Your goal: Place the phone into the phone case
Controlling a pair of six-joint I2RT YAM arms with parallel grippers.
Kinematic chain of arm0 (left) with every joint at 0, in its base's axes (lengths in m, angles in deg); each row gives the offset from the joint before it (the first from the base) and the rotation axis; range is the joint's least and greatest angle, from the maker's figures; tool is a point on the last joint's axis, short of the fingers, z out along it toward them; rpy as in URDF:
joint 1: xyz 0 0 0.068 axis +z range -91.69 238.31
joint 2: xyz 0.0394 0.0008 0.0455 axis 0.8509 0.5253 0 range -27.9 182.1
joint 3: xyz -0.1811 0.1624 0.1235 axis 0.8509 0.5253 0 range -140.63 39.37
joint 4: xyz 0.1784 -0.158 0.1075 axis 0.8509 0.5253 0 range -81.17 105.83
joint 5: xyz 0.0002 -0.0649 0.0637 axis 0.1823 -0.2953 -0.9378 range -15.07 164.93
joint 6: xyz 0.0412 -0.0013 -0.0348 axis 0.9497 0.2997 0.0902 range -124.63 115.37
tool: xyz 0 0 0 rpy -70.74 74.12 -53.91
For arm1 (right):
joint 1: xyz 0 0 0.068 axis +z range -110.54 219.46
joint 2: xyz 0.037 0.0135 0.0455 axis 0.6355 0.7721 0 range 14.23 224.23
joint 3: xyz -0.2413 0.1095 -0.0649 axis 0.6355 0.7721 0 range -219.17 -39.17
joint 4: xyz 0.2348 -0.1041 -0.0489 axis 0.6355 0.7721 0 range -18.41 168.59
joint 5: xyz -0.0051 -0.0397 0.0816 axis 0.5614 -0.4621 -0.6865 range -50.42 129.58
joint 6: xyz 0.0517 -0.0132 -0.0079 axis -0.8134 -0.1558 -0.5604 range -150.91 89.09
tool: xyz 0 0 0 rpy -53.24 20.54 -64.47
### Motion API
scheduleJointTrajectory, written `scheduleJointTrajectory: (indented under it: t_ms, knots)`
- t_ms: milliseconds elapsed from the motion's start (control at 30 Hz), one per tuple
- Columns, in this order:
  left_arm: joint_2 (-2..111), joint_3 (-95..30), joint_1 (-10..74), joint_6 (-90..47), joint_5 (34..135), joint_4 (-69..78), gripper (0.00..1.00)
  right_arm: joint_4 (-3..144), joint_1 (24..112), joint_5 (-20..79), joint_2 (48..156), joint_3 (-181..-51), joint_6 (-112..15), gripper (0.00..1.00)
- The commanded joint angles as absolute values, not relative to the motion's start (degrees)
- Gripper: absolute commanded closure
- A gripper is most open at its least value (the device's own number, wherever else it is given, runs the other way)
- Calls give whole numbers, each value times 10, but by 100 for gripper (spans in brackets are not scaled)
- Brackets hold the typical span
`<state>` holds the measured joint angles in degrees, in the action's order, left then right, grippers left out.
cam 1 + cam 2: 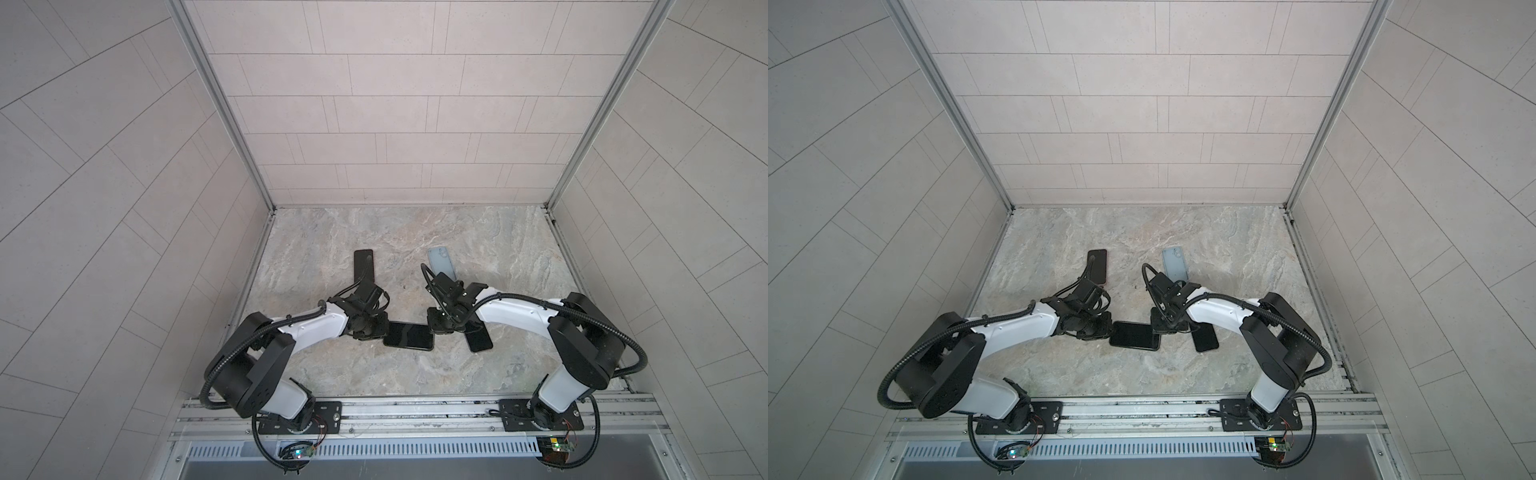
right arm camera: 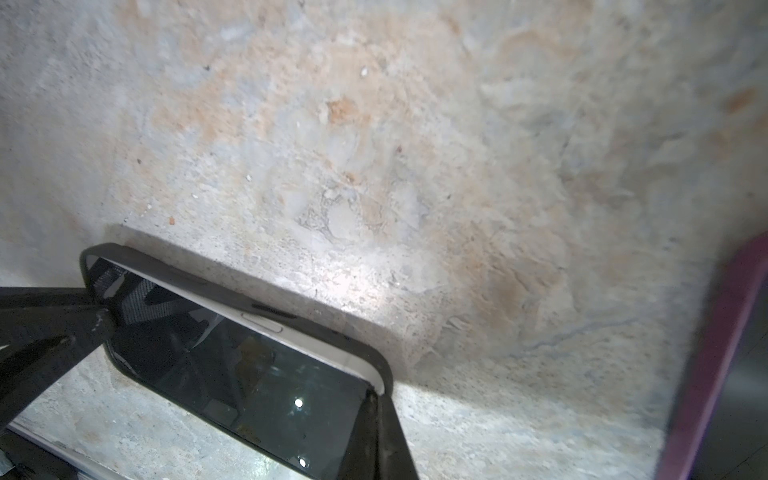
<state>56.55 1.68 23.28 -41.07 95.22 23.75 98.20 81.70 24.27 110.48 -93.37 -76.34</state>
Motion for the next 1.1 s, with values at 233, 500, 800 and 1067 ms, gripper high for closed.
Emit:
scheduleJointTrajectory:
  t_ms: [233,500,800,1067]
  knots:
    - [572,31,221,-421,946,226,83,886,828,220,1200,-878,-764,94]
    - [572,32,219,-421,945,225,83,889,831,229,1221,-876,-763,92]
    - [572,34,218,-420,945,225,83,907,840,278,1256,-877,-780,93]
    - [568,33,218,-416,945,229,83,910,853,284,1297,-900,-784,100]
